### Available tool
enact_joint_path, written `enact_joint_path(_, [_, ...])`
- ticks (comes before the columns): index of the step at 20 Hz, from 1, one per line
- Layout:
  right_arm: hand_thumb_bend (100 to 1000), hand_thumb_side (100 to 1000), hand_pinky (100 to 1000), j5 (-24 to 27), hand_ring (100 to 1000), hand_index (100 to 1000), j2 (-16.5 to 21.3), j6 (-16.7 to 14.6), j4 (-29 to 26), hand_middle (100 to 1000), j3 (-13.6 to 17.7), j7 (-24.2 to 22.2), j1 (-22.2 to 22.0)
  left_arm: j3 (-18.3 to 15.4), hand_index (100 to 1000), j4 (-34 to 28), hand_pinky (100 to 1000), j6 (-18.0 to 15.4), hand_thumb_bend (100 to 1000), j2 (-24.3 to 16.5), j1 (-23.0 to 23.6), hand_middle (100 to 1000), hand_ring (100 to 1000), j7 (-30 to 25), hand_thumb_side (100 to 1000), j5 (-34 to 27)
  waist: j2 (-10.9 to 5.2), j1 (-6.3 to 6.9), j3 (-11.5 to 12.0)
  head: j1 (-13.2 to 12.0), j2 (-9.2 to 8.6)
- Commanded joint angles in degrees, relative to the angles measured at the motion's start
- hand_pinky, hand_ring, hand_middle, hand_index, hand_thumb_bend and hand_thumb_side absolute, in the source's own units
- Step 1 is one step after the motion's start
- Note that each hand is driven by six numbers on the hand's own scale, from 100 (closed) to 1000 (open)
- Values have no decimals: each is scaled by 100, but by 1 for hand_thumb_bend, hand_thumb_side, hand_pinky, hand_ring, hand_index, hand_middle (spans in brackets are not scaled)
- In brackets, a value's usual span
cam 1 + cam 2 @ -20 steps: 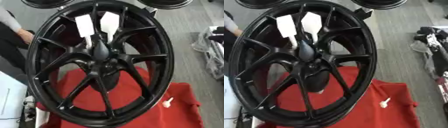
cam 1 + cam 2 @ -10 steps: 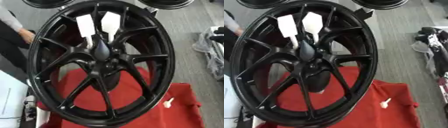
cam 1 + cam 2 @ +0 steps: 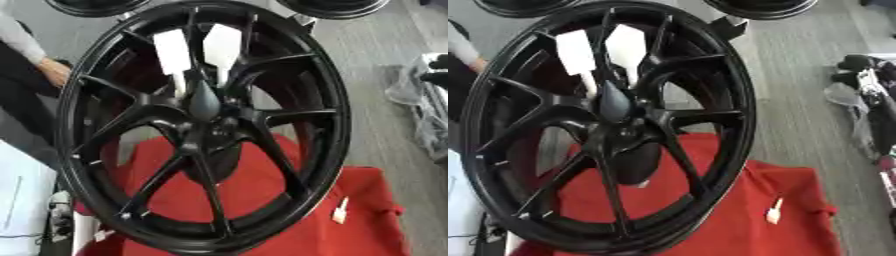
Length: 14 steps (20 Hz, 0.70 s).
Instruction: Pull the pin out of the wheel hub.
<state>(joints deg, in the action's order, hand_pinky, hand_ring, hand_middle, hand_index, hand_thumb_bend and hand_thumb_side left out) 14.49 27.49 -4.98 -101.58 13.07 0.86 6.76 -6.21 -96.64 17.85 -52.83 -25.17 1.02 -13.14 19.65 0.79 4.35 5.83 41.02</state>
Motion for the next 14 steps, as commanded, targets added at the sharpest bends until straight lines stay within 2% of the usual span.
enact_joint_path(1, [100,626,882,61,689,731,92,-12,-74,679,28,-15,46,102,803,-230,653,69,100,308,-184,655,660,305,798,-413,-130,-17,-2,-51,-53])
enact_joint_path(4, [100,625,881,81,687,730,71,-20,-76,677,27,-6,48,171,802,-320,628,-15,100,769,-293,639,649,449,797,-615,-135,-41,-2,-76,-61])
enact_joint_path(10, [100,627,880,95,685,730,34,-35,-82,676,28,13,30,183,805,-257,613,-509,100,1589,-432,638,644,773,806,-1149,-132,-95,19,-112,-56])
enact_joint_path(14, [100,627,879,101,685,730,1,-45,-95,676,27,18,29,161,811,-76,612,-717,111,2091,-551,644,648,755,813,-1192,-121,-140,23,-154,-63])
